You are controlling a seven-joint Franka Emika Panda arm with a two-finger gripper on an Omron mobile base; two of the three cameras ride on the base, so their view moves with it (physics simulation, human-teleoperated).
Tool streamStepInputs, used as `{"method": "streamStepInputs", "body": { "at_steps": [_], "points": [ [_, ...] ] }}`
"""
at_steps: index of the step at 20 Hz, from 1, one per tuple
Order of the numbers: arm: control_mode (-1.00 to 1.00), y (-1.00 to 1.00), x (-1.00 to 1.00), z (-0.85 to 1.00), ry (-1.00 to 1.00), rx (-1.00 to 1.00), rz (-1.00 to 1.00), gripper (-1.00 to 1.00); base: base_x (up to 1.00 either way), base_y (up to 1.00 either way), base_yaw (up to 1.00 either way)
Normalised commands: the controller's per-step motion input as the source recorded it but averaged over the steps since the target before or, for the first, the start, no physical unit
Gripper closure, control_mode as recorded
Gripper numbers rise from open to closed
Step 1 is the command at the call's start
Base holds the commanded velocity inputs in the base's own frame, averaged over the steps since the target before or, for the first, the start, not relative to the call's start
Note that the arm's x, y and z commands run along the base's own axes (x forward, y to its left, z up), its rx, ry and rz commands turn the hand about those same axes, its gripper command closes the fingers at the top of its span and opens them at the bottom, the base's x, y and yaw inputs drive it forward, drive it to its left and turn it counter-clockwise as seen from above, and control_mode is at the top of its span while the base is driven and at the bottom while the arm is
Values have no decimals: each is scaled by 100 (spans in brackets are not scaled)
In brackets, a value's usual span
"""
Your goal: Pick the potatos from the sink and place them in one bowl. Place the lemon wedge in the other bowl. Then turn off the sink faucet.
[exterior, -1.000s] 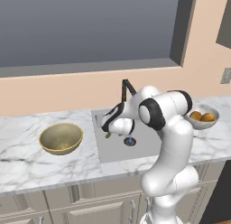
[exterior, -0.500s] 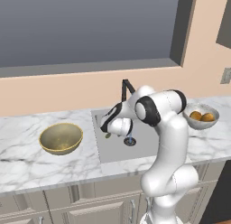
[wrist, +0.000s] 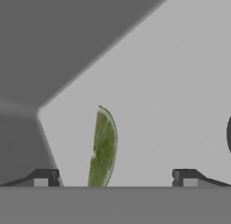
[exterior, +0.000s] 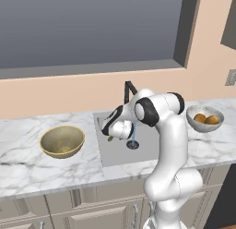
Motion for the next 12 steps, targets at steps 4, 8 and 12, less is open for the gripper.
{"method": "streamStepInputs", "body": {
  "at_steps": [4, 8, 12],
  "points": [
    [-100, 0, 23, -24, 0, 0, 0, -100, 0, 0, 0],
    [-100, 4, 22, -19, 0, 0, 0, -100, 0, 0, 0],
    [-100, 15, 20, -16, 0, 0, -1, -100, 0, 0, 0]
  ]
}}
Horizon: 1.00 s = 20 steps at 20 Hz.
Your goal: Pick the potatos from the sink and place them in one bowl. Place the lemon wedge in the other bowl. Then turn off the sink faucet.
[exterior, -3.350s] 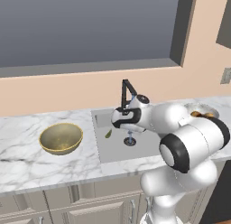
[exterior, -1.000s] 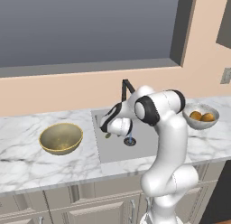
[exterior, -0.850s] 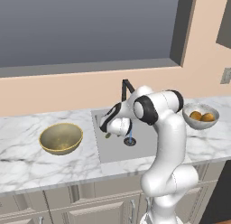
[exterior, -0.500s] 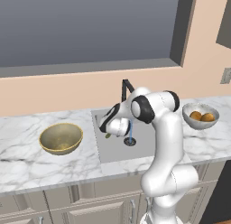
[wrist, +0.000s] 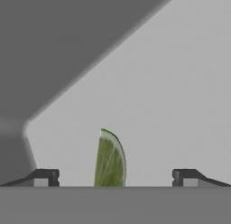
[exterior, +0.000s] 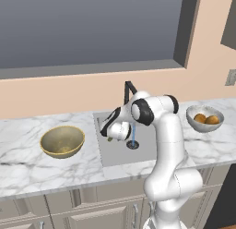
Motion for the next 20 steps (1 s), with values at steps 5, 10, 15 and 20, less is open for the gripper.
{"method": "streamStepInputs", "body": {
  "at_steps": [5, 10, 15, 20],
  "points": [
    [-100, 20, 20, -17, 0, -1, -2, -100, 0, 0, 0],
    [-100, 18, 20, -23, 0, -1, -1, -100, 0, 0, 0],
    [-100, 28, 8, -27, 1, -3, -2, 100, 0, 0, 0],
    [-100, 30, 4, -39, 5, -5, -1, 100, 0, 0, 0]
  ]
}}
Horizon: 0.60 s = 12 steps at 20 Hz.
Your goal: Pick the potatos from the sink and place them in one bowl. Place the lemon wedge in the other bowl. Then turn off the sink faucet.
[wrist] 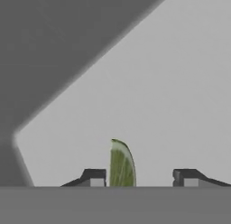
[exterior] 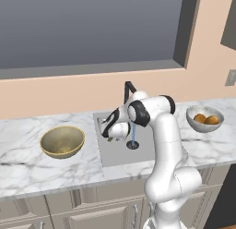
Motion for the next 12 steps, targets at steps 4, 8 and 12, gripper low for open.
{"method": "streamStepInputs", "body": {
  "at_steps": [4, 8, 12],
  "points": [
    [-100, 25, 2, -4, 2, -1, 0, 100, 0, 0, 0],
    [-100, -11, -5, 0, 0, 0, 0, 100, 0, 0, 0],
    [-100, -75, -48, -4, 0, 0, -1, 100, 0, 0, 0]
  ]
}}
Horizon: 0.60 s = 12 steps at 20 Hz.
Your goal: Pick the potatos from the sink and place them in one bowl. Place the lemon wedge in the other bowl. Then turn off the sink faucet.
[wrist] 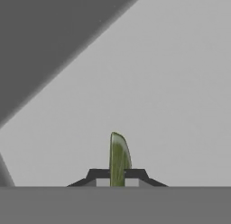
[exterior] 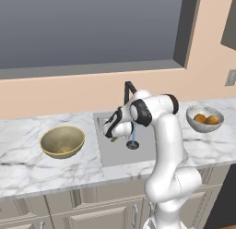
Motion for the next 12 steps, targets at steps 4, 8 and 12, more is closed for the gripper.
{"method": "streamStepInputs", "body": {
  "at_steps": [4, 8, 12],
  "points": [
    [-100, -62, -60, 44, -3, 5, 0, 100, 0, 0, 0],
    [-100, 8, -48, 79, -13, 2, 0, 100, 0, 0, 0],
    [-100, 33, -46, 55, -24, 0, 0, 100, 0, 0, 0]
  ]
}}
